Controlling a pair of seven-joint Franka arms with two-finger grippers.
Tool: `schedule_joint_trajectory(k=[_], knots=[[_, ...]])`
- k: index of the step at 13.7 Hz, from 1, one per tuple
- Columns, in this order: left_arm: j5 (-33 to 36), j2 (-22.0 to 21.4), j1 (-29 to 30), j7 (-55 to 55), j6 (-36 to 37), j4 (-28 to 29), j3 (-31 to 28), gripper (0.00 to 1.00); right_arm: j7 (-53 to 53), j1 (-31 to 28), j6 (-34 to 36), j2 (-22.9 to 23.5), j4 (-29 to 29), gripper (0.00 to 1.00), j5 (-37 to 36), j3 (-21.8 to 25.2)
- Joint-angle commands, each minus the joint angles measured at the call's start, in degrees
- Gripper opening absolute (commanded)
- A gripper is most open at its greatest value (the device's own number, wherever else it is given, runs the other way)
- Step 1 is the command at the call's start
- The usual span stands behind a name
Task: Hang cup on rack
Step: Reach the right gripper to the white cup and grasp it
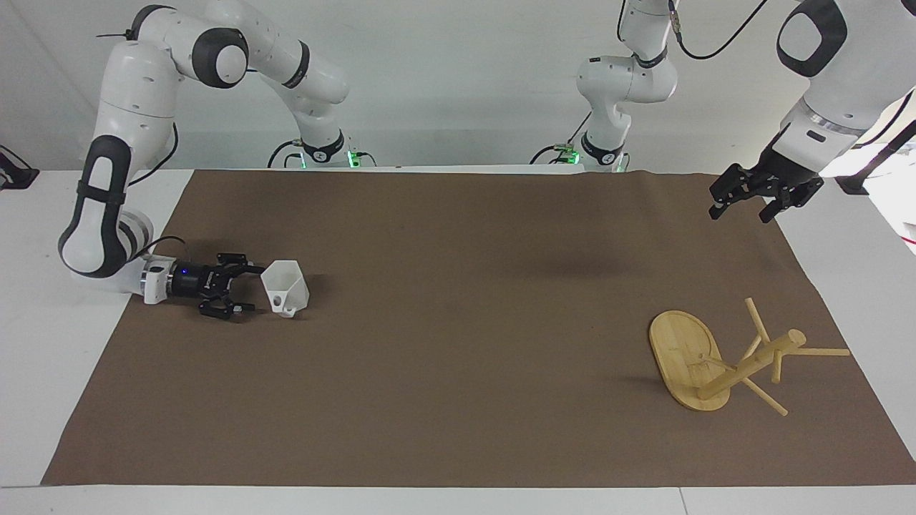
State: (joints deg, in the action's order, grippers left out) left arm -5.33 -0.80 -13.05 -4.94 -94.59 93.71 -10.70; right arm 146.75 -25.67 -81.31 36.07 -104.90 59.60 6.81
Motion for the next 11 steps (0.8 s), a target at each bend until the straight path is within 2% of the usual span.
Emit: schedule_joint_trajectory(k=[1,11], knots=[[-0.56,0.10,0.66,-0.86,0.98,-0.37,0.42,1.00,1.35,1.58,-0.25,-1.17,-1.62,1.00,1.75,-0.04],[-0.56,0.10,0.40,-0.69,1.33,-0.28,0.42,1.00,1.26,5.36,-1.31,-1.35,-3.20,1.00,3.16,-0.04]])
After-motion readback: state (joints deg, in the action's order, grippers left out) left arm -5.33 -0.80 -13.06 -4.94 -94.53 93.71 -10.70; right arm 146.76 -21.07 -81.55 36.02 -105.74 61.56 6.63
